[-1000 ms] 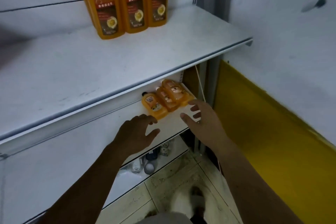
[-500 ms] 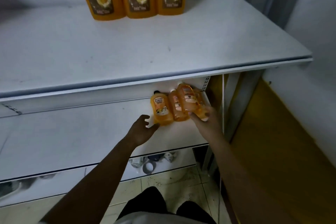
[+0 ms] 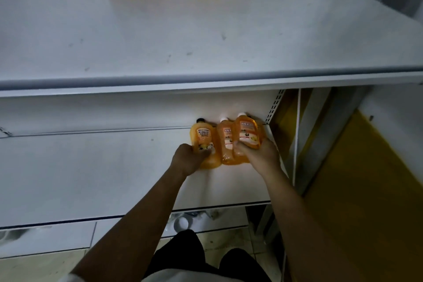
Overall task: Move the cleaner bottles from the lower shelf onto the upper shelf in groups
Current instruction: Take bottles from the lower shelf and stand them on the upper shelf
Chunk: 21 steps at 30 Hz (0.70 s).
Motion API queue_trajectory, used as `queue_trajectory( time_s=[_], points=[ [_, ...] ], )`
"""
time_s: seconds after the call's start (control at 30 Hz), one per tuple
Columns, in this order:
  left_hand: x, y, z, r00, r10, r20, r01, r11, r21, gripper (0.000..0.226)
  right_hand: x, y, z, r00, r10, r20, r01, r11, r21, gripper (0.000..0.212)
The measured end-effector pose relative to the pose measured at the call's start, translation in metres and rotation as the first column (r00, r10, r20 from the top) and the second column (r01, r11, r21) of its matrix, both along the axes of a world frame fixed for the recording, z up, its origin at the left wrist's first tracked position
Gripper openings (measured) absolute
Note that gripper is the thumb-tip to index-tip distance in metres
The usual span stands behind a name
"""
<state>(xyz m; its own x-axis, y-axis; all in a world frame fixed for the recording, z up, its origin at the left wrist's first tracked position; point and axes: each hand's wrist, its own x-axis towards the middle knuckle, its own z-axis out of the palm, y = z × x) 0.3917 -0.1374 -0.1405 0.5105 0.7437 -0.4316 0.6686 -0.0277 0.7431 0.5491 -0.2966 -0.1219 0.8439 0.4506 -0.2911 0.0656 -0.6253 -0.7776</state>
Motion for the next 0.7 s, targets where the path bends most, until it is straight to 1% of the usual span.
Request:
queue_trajectory(
  time_s=[0.13,0.17,0.2,0.23,0.27,0.33,0.43,0.5,0.6,0.67,0.7],
  points=[
    [-0.012,0.001,0.003,0.999,0.013,0.037,-0.011,0.999,-0.032,0.054,0.004,-0.004,0.003,0.997,0.033,-0.073,-0.036,0.999,-0.034,0.109],
    [-0.016,0.0,0.005,0.998,0.024,0.051,-0.021,0.998,-0.054,0.053,0.001,-0.006,0.01,0.993,0.022,-0.116,-0.026,0.999,-0.032,0.106],
    [-0.023,-0.001,0.008,0.997,0.042,0.07,-0.035,0.994,-0.102,0.054,-0.004,-0.009,0.019,0.986,0.008,-0.165,-0.01,1.0,-0.013,0.097],
    [-0.031,-0.003,0.011,0.992,0.076,0.101,-0.056,0.981,-0.187,0.057,-0.009,-0.014,0.026,0.971,-0.008,-0.238,0.013,1.0,0.019,0.086],
    [-0.041,-0.006,0.015,0.984,0.117,0.135,-0.074,0.956,-0.285,0.061,-0.013,-0.019,0.032,0.944,-0.021,-0.33,0.043,0.997,0.059,0.077],
    [-0.063,-0.017,0.031,0.965,0.174,0.196,-0.073,0.897,-0.435,0.064,-0.024,-0.032,0.048,0.845,-0.021,-0.534,0.112,0.984,0.139,0.066],
    [-0.098,-0.036,0.06,0.95,0.212,0.228,-0.051,0.83,-0.556,0.056,-0.047,-0.046,0.082,0.675,0.011,-0.737,0.226,0.949,0.221,0.048],
    [-0.124,-0.045,0.079,0.937,0.248,0.247,-0.04,0.777,-0.628,0.054,-0.066,-0.051,0.1,0.587,0.072,-0.806,0.212,0.947,0.24,0.05],
    [-0.162,-0.061,0.111,0.905,0.31,0.291,-0.023,0.719,-0.695,0.051,-0.097,-0.058,0.121,0.481,0.198,-0.854,0.107,0.954,0.281,0.056],
    [-0.189,-0.072,0.128,0.872,0.351,0.342,-0.006,0.705,-0.709,0.055,-0.117,-0.064,0.129,0.483,0.253,-0.839,0.013,0.955,0.295,0.068],
    [-0.202,-0.078,0.136,0.853,0.369,0.368,-0.001,0.707,-0.707,0.061,-0.127,-0.067,0.132,0.506,0.291,-0.812,-0.052,0.95,0.308,0.083]
  ],
)
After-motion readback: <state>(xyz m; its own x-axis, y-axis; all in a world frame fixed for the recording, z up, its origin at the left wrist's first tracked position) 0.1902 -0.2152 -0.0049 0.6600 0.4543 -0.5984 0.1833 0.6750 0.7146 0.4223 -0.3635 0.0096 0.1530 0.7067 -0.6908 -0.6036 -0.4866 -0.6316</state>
